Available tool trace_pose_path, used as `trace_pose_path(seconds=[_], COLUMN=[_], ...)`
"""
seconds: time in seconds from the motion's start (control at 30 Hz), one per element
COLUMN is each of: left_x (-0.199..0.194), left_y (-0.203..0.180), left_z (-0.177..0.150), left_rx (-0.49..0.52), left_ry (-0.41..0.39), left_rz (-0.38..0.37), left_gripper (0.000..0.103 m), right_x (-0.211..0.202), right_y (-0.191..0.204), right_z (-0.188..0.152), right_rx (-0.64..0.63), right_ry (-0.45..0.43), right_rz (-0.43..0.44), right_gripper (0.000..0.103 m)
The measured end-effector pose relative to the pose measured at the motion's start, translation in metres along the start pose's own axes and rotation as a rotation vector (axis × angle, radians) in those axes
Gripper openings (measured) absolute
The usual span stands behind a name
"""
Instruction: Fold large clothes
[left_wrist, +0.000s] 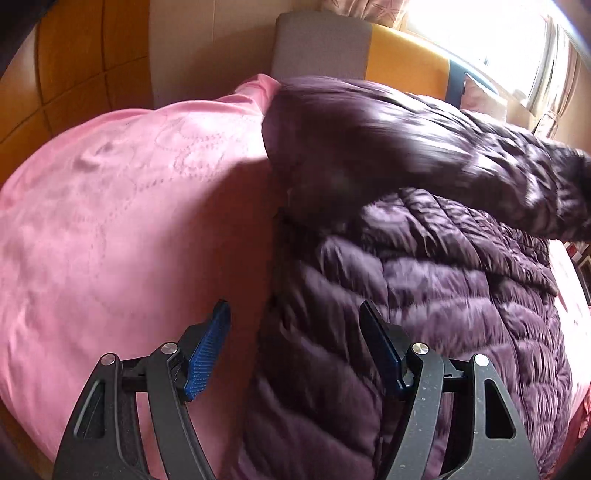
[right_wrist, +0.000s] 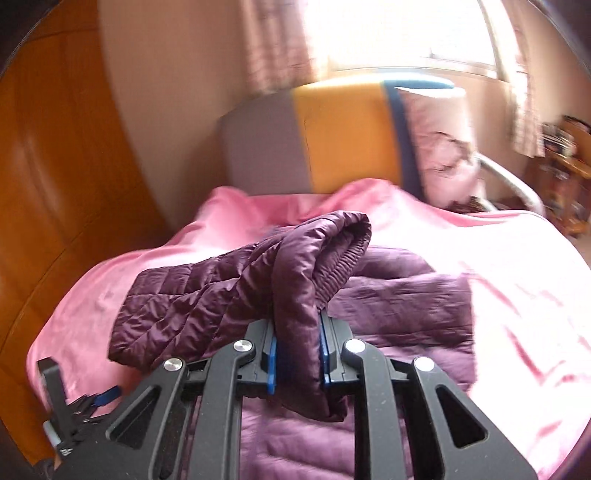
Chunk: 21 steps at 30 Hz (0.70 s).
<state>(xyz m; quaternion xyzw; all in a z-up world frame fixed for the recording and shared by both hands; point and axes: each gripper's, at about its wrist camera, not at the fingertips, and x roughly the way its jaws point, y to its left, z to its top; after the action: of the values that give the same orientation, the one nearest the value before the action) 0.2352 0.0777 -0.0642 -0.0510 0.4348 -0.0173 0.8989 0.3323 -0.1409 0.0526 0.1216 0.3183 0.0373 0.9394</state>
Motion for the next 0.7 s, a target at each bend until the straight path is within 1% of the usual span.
trace_pose_path(seconds=[0.1, 0.2, 0.3, 0.37, 0.43, 0.53, 0.6, 0.67, 0.7], left_x=[0.004, 0.007, 0.007, 0.001, -0.003, -0.003, 0.001, 0.009, 0.021], left_y=[-0.007, -0.014, -0.017, -0.015, -0.016, -0.027, -0.039, -0.051, -0.059], left_z=[0.008, 0.014, 0.02, 0.025, 0.032, 0.042, 0.049, 0.052, 0.055], left_rx=[0.019, 0.051, 0.065, 0.046, 0.048, 0.091, 0.141, 0.187, 0.211], left_ry=[-0.005, -0.011, -0.026, -0.06, -0.09, -0.113, -0.127, -0.12, -0.091], left_rz=[0.005, 0.015, 0.007, -0.016, -0.036, -0.061, -0.092, -0.106, -0.109], left_gripper=[0.071, 0.071, 0.071, 0.071, 0.071, 0.071, 0.071, 0.071, 0.071], right_x=[0.012, 0.032, 0.047, 0.051, 0.055, 0.055, 0.053, 0.059, 0.065], right_y=[-0.034, -0.066, -0.086, -0.091, -0.095, -0.097, -0.097, -0.101, -0.106], right_z=[-0.002, -0.016, -0.03, -0.036, -0.038, -0.034, -0.035, -0.039, -0.043], right_rx=[0.061, 0.118, 0.15, 0.151, 0.159, 0.154, 0.144, 0.146, 0.158], right_ry=[0.027, 0.086, 0.133, 0.143, 0.146, 0.132, 0.116, 0.125, 0.146], right_rz=[-0.073, -0.131, -0.145, -0.149, -0.143, -0.142, -0.17, -0.21, -0.22], right_gripper=[0.016, 0.016, 0.016, 0.016, 0.016, 0.016, 0.016, 0.016, 0.016])
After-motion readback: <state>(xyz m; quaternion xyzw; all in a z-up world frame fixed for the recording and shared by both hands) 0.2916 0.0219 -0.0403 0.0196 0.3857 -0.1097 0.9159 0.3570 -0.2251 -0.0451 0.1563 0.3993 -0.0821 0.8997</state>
